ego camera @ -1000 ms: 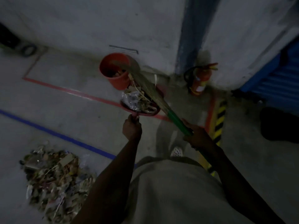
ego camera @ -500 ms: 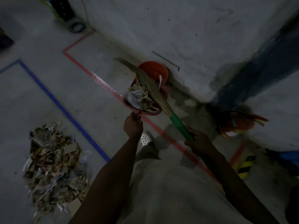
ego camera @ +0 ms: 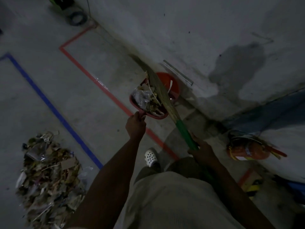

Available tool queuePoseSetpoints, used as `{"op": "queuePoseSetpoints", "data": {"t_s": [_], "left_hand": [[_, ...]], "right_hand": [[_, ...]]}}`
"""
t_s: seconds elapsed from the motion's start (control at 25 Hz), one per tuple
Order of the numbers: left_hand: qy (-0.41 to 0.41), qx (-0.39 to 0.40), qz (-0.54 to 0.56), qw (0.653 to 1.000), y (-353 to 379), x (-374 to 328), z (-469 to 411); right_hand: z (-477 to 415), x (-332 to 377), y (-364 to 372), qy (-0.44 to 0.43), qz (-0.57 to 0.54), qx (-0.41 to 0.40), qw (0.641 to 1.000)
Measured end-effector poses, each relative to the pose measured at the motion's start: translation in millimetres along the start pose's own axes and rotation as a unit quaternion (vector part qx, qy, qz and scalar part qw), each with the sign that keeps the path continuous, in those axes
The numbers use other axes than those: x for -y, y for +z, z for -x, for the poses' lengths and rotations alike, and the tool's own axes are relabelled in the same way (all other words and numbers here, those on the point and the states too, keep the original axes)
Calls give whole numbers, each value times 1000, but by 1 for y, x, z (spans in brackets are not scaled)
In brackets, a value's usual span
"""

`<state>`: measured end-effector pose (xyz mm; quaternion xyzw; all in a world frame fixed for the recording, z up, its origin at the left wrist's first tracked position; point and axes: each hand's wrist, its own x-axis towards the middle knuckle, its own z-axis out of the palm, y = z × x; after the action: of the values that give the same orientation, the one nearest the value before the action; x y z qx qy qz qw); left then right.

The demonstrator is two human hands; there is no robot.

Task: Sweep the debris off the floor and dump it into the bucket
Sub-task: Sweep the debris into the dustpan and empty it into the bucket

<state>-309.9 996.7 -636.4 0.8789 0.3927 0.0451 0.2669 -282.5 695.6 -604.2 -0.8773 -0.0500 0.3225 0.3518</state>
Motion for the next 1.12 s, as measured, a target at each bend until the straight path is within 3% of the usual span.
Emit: {"op": "queuePoseSetpoints", "data": {"t_s": [0.32, 0.6, 0.76, 0.88, 1.0, 1.12], "left_hand": [[-3, 66, -54, 996, 48, -31, -91], [3, 134, -140, 981, 143, -55, -218], [19, 209, -189, 959, 199, -74, -284], [9, 234, -201, 951, 220, -82, -303], [-80, 197, -132, 968, 224, -80, -306], [-43, 232, -193, 952, 211, -82, -298]], "right_hand": [[-93, 15, -18, 57, -10, 7, 998], [-228, 27, -31, 104, -28, 47, 993], [-314, 25, -36, 111, 21, 74, 991], [-345, 26, -41, 130, 49, 102, 985], [-357, 33, -49, 148, 66, 122, 979], [-353, 41, -56, 179, 50, 126, 974]]}}
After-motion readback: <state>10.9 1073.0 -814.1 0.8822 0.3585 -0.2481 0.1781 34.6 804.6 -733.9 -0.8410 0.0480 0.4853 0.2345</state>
